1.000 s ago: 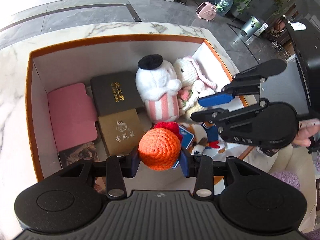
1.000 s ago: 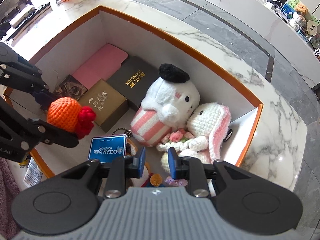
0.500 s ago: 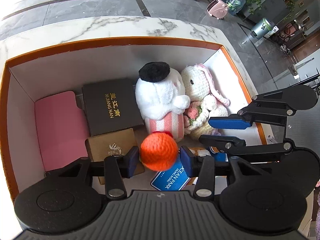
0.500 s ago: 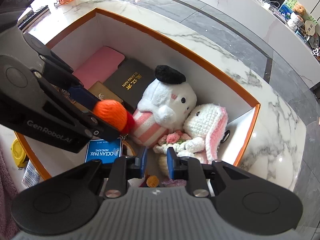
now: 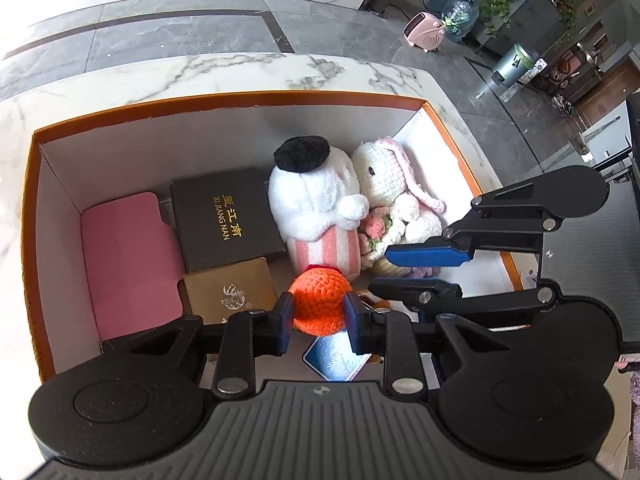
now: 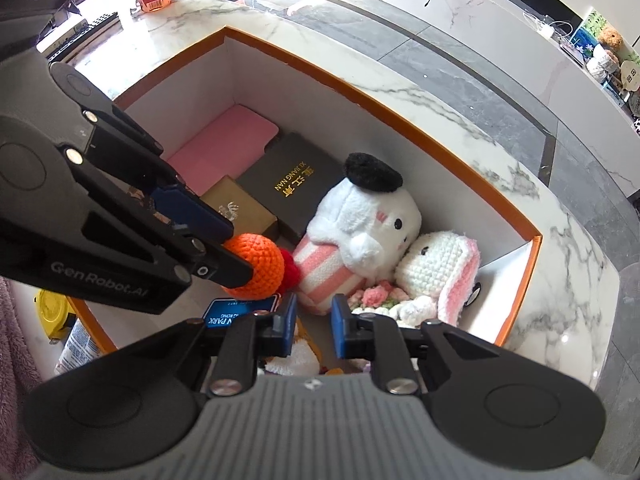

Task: Organize objects
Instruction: 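Open both tools to release the ball and plush inside the box, then withdraw both tools from the box toward the tape measure and lotion tube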

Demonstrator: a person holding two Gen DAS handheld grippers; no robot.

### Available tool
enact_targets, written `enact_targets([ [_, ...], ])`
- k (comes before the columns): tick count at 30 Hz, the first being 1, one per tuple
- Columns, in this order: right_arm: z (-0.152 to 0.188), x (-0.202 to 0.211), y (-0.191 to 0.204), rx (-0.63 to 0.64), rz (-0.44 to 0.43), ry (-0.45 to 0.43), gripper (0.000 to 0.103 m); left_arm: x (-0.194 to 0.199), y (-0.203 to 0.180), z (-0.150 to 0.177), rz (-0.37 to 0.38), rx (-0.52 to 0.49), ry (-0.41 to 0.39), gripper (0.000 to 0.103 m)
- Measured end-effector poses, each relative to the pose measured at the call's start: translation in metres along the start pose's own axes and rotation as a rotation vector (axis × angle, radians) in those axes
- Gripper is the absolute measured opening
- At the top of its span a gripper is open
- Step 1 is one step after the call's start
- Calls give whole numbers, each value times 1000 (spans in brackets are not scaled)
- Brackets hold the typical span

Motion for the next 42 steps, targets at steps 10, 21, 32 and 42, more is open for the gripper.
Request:
enact_targets([
  [10,3,1,4,2,19,10,19,5,4,3,-3,25,-42,31],
  [21,-4,59,34,0,23,-106,20,92,-27,21,-14,-29,-224,31],
  [32,24,114,96,-38,-74,-298,20,156,-32,85,-149,-52,-333,31],
  [42,82,96,136,-273,-86,-409,21,146,2,154,-253,-37,-281,31],
])
Point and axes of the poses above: each gripper's, at about its wrist camera, not at the fingertips, and x roughly against the way its jaws point, y to its left, z to its underside, the point moved 9 cm from there along -x, roughly the way its jaws point, and after that the axes turned 10 degrees about -y, right-handed, at the moved point
